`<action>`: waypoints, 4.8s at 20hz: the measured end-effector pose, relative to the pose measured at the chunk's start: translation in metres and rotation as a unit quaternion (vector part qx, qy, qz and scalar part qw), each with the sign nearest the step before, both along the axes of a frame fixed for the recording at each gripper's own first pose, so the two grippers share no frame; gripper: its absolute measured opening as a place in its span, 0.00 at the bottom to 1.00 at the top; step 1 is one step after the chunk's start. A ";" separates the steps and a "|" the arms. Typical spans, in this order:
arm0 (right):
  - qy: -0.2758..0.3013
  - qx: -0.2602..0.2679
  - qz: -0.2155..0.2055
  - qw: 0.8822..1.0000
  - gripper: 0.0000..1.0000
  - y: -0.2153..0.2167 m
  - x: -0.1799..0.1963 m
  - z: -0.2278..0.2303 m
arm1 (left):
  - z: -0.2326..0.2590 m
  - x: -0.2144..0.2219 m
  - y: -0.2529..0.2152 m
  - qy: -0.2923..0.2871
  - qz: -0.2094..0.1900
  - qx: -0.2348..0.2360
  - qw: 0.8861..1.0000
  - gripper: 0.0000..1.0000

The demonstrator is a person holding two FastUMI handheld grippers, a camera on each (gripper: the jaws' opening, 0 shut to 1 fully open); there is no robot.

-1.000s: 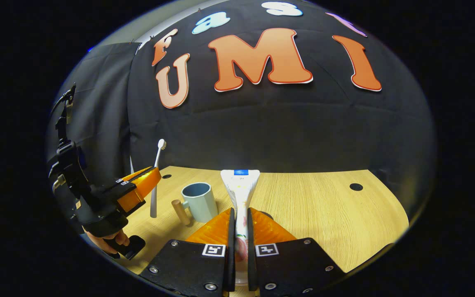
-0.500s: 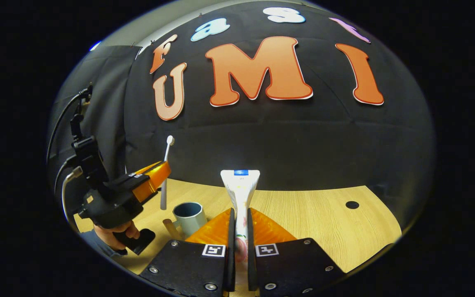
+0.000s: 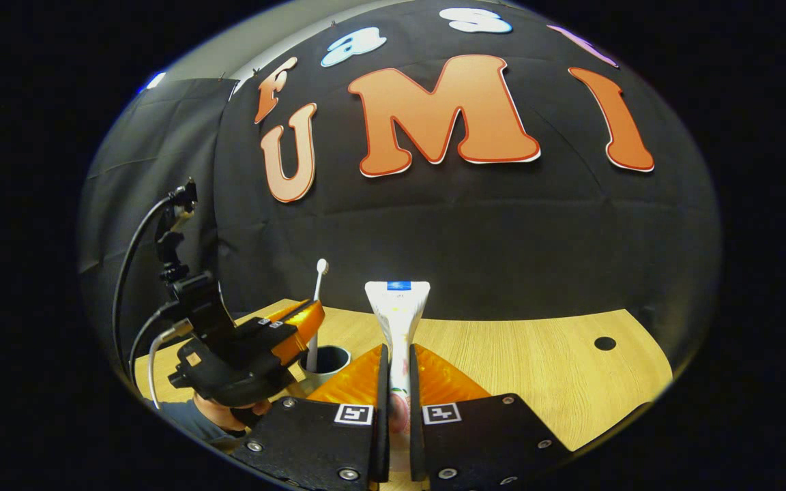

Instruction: Put the toothbrush and toothpaste on the desktop into the cup, then pick up the cup and place it on the coaster on the desktop.

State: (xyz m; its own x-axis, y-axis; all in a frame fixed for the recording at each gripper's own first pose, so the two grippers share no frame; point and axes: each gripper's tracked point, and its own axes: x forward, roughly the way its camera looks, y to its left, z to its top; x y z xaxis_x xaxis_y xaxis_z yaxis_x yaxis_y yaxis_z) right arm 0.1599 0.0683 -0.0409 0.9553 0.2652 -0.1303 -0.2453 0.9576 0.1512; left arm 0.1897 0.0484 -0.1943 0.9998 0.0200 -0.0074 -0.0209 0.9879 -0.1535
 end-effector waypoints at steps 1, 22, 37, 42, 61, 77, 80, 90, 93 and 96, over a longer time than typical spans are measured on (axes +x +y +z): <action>-0.003 0.001 0.003 1.000 0.12 0.003 0.002 0.004 | -0.005 0.000 0.001 0.002 0.003 -0.003 1.000 0.05; -0.036 0.025 0.022 0.999 0.12 0.037 0.033 0.011 | -0.048 -0.049 -0.001 0.111 -0.065 -0.031 0.991 0.63; -0.101 0.063 0.072 0.990 0.12 0.128 0.076 0.024 | -0.050 -0.130 0.060 0.146 -0.073 0.024 0.986 0.97; -0.103 0.067 0.080 0.989 0.13 0.151 0.090 0.009 | -0.050 -0.137 0.084 0.144 -0.054 0.029 0.988 0.97; -0.058 0.009 0.068 0.996 0.21 0.146 0.092 -0.041 | -0.088 -0.149 0.084 0.203 -0.038 -0.009 0.978 0.96; -0.068 -0.035 0.027 0.997 0.74 0.040 0.027 0.018 | -0.044 -0.133 0.003 0.244 -0.086 -0.005 0.966 0.97; -0.085 -0.054 0.012 0.995 0.82 0.002 0.006 0.042 | -0.038 -0.118 -0.002 0.271 -0.083 0.001 0.959 0.97; -0.106 -0.124 0.014 0.986 0.88 -0.060 -0.058 0.057 | -0.071 -0.099 -0.023 0.447 -0.081 -0.066 0.889 0.98; -0.112 -0.122 0.021 0.986 0.88 -0.068 -0.066 0.060 | -0.083 -0.094 -0.024 0.477 -0.077 -0.056 0.874 0.97; -0.115 -0.114 0.018 0.987 0.90 -0.077 -0.075 0.062 | -0.097 -0.095 -0.027 0.511 -0.073 -0.054 0.855 0.98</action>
State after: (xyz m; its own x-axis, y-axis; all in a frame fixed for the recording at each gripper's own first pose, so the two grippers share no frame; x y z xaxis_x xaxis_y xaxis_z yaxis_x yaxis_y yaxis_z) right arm 0.0851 -0.0087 0.0210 0.9568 0.2894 0.0294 -0.2834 0.9501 -0.1301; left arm 0.0951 0.0212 -0.2908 0.4615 -0.1599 -0.8726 -0.0762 0.9728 -0.2186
